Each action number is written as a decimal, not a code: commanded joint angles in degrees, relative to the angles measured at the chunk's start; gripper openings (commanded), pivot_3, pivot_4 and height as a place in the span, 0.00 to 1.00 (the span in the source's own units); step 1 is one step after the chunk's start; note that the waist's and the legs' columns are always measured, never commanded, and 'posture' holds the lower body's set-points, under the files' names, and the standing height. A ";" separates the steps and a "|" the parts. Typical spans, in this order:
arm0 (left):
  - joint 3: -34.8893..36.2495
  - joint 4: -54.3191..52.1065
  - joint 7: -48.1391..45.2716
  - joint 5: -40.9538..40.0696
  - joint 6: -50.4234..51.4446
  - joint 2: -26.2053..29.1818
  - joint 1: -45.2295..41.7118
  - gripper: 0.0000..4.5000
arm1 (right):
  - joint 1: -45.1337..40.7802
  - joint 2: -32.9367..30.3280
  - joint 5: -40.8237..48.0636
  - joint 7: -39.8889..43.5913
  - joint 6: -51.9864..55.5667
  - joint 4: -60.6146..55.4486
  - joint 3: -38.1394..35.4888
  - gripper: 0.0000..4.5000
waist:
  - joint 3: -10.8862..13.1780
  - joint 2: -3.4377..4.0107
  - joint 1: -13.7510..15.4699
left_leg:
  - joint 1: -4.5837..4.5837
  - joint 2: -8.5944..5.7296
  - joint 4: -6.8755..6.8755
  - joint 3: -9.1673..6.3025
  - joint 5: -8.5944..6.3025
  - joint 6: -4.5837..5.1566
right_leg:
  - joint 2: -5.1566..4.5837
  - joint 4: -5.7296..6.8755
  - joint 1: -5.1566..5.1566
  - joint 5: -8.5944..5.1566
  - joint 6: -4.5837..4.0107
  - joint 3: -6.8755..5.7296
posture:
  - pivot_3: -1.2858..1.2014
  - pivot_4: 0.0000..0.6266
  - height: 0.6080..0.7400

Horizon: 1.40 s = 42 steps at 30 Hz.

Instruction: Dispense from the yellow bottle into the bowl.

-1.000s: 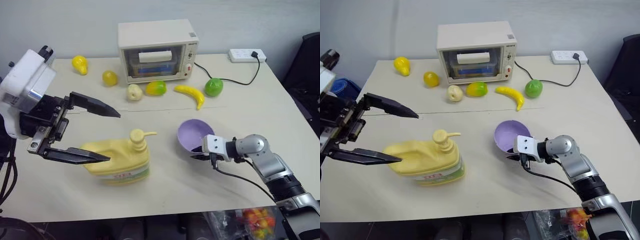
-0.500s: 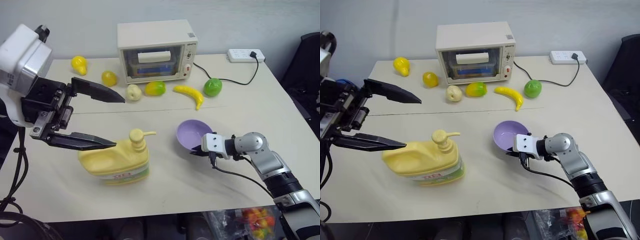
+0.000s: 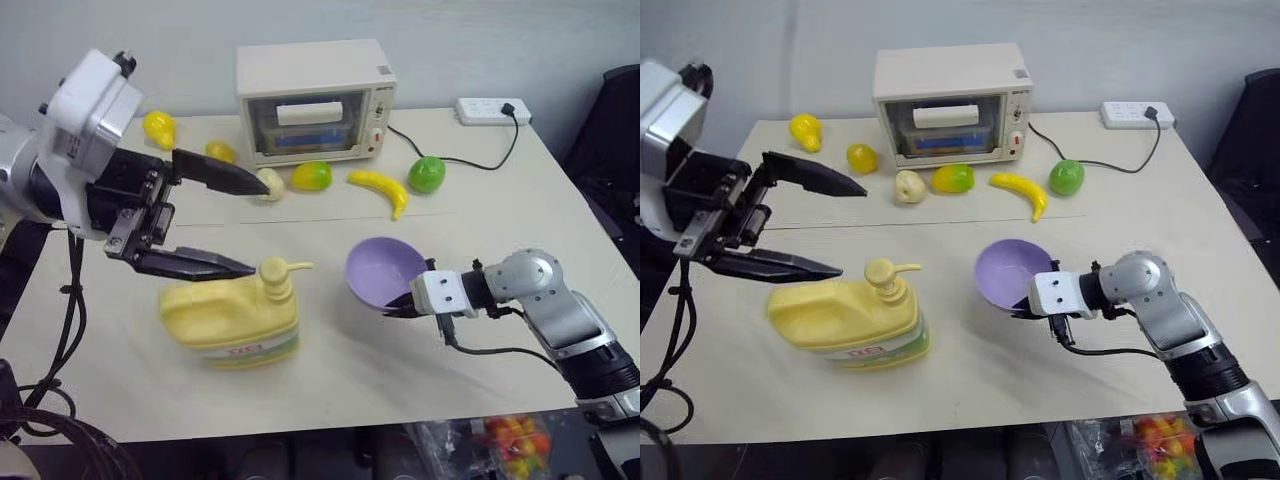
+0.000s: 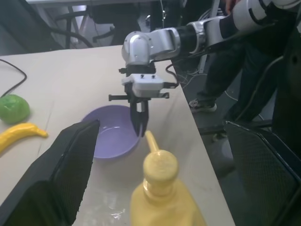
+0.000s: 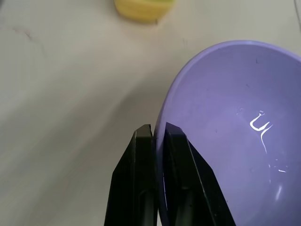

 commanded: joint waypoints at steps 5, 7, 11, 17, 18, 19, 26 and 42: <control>-0.91 3.07 -0.23 2.53 -0.52 -3.19 -5.28 1.00 | -11.34 3.68 2.48 -1.13 15.25 -9.66 2.14 0.00 | 0.00 0.00 -0.04 | 0.05 0.01 0.01 -0.01 0.03 -0.04 | 0.03 0.09 0.00 0.03 -0.03 0.03 | 0.52 0.24 1.00; -0.95 3.42 -1.00 2.64 -0.37 -3.63 -5.68 1.00 | -14.02 4.64 2.28 -0.57 17.94 -10.99 3.63 0.00 | 0.00 0.00 0.10 | 0.01 0.01 0.02 -0.01 0.02 -0.04 | 0.02 0.06 -0.02 0.03 -0.03 0.02 | 0.52 0.24 1.00; -0.77 3.90 -2.23 2.92 -0.36 -3.83 -5.81 0.96 | -17.39 4.61 2.02 0.87 20.82 -11.81 5.52 0.00 | 0.00 0.00 0.14 | -0.12 0.00 0.02 0.00 0.01 -0.02 | 0.01 0.00 -0.14 0.03 -0.02 0.03 | 0.52 0.24 1.00; -0.01 4.15 -4.23 1.73 0.41 -3.69 -4.96 0.63 | -19.56 3.72 1.78 2.65 22.08 -11.85 6.58 0.00 | 0.00 -0.01 0.18 | -0.16 -0.01 0.01 0.01 0.01 -0.01 | 0.01 -0.01 -0.17 0.03 -0.02 0.02 | 0.52 0.24 1.00; -0.03 3.97 -4.47 1.70 0.50 -3.66 -4.81 0.57 | -19.64 3.54 1.97 2.88 22.32 -12.04 6.50 0.00 | 0.00 -0.01 0.17 | -0.15 0.00 0.01 0.01 0.01 -0.01 | 0.02 0.00 -0.18 0.03 -0.02 0.02 | 0.52 0.24 1.00; -0.07 3.86 -4.78 1.56 0.79 -3.62 -4.66 0.49 | -19.71 3.37 2.20 3.19 22.53 -12.23 6.42 0.00 | 0.00 -0.01 0.16 | -0.15 0.00 0.01 0.01 0.01 -0.01 | 0.02 0.00 -0.18 0.03 -0.02 0.02 | 0.52 0.24 1.00; -3.04 1.33 -9.33 5.03 -1.91 -2.80 -1.30 0.01 | -20.61 2.76 4.79 4.66 25.71 -14.65 5.73 0.00 | 0.00 -0.01 -0.03 | -0.13 0.00 0.01 0.03 0.01 -0.01 | 0.02 0.06 -0.20 0.03 -0.02 0.05 | 0.52 0.24 1.00; -9.52 2.52 -11.02 14.21 -8.14 -6.18 -1.32 0.01 | -23.83 2.57 9.14 6.11 27.48 -17.28 5.39 0.00 | 0.00 -0.01 0.01 | -0.14 0.00 0.01 0.05 0.01 -0.01 | 0.03 0.06 -0.23 0.03 -0.02 0.07 | 0.52 0.24 1.00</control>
